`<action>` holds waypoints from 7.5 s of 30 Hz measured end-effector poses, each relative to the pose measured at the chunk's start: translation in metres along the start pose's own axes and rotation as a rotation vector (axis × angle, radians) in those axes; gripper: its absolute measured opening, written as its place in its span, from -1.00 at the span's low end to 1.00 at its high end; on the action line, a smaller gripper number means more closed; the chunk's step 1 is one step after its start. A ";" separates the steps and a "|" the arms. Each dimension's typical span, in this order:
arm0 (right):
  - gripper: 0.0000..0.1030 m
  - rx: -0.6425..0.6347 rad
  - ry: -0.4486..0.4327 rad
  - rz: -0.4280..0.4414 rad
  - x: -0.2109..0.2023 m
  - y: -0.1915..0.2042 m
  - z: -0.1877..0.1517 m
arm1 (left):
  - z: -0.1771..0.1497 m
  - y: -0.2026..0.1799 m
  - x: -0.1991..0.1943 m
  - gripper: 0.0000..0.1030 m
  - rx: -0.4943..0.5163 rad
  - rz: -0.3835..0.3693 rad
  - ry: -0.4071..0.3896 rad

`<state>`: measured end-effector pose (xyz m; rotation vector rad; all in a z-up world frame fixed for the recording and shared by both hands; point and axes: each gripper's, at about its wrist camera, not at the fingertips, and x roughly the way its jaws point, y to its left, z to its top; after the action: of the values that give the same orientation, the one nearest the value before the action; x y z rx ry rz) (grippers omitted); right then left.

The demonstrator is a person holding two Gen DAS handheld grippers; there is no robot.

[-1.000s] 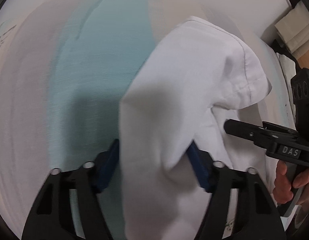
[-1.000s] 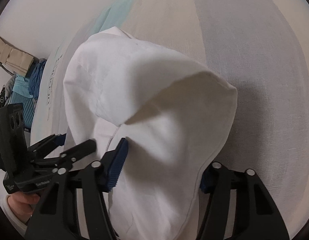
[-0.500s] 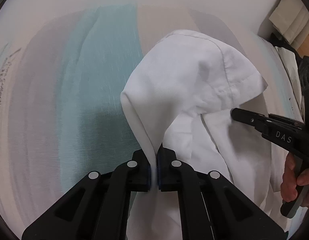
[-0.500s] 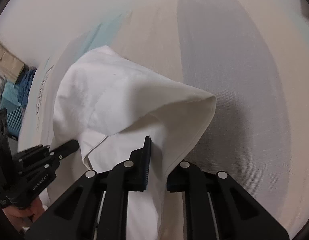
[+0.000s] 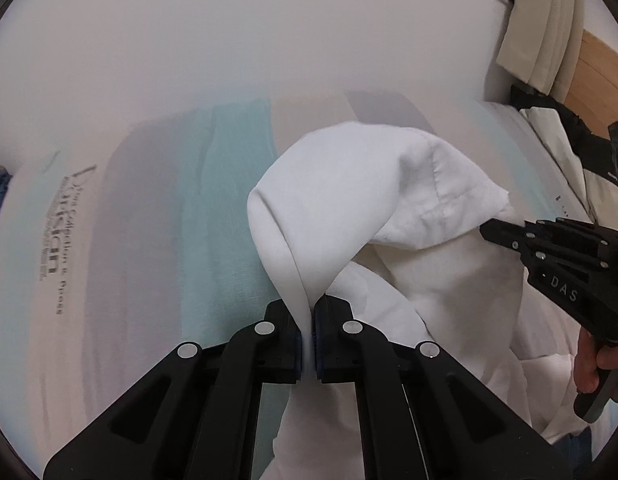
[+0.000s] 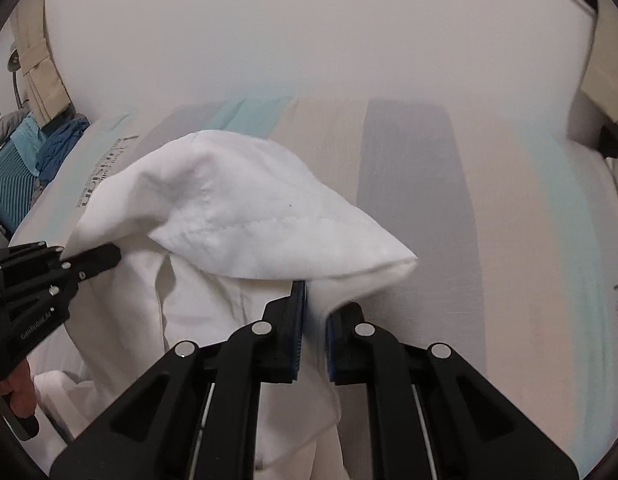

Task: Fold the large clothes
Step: 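Lift the white hood with both tools, raising it off the jacket, then fold the hood over onto the jacket body and open both tools, then move both tools back along the jacket to the blue hem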

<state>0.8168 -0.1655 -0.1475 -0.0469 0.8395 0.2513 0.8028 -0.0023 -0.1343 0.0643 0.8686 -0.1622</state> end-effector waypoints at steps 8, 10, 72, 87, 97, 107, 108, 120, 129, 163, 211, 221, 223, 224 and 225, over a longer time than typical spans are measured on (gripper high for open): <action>-0.96 -0.049 -0.003 0.027 -0.030 0.010 -0.026 | -0.010 -0.030 -0.022 -0.95 0.056 0.010 -0.031; -0.98 -0.049 -0.004 0.032 -0.033 0.015 -0.027 | -0.011 -0.030 -0.024 -0.95 0.044 0.005 -0.032; 0.43 -0.218 0.308 0.294 0.121 -0.032 0.000 | -0.026 0.025 0.074 -0.94 -0.007 -0.029 0.108; -0.91 -0.234 0.226 0.166 0.079 0.006 -0.013 | -0.021 0.013 0.056 -0.96 -0.035 -0.029 0.061; -0.92 -0.263 -0.028 0.010 -0.036 0.007 -0.031 | -0.022 -0.018 -0.026 -0.96 0.019 -0.029 -0.081; -0.92 -0.288 -0.102 -0.051 -0.117 0.019 -0.081 | -0.062 -0.050 -0.103 -0.96 0.032 -0.008 -0.131; -0.92 -0.289 -0.096 -0.053 -0.121 0.018 -0.086 | -0.071 -0.054 -0.109 -0.96 0.027 -0.002 -0.129; -0.92 -0.247 -0.027 -0.059 -0.164 0.039 -0.157 | -0.138 -0.075 -0.150 -0.96 0.031 0.024 -0.109; -0.92 -0.245 -0.003 -0.070 -0.184 0.052 -0.195 | -0.180 -0.091 -0.171 -0.95 0.032 0.018 -0.129; -0.85 -0.236 0.131 -0.079 -0.227 0.051 -0.295 | -0.314 -0.116 -0.208 -0.32 -0.043 0.013 -0.014; 0.85 -0.102 0.087 -0.130 -0.319 0.047 -0.334 | -0.356 -0.118 -0.294 0.88 -0.107 0.072 0.131; 0.85 -0.147 0.195 -0.139 -0.363 0.038 -0.401 | -0.430 -0.112 -0.347 0.88 -0.140 0.117 0.239; 0.85 -0.141 0.210 -0.139 -0.366 0.036 -0.416 | -0.447 -0.109 -0.351 0.88 -0.150 0.112 0.256; 0.85 -0.137 0.221 -0.141 -0.366 0.035 -0.425 | -0.454 -0.107 -0.353 0.88 -0.162 0.106 0.261; 0.85 -0.123 0.237 -0.146 -0.366 0.032 -0.433 | -0.462 -0.105 -0.354 0.88 -0.176 0.103 0.271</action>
<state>0.2587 -0.2687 -0.1640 -0.2559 1.0502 0.1608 0.2116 -0.0089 -0.1605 -0.0350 1.1440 0.0211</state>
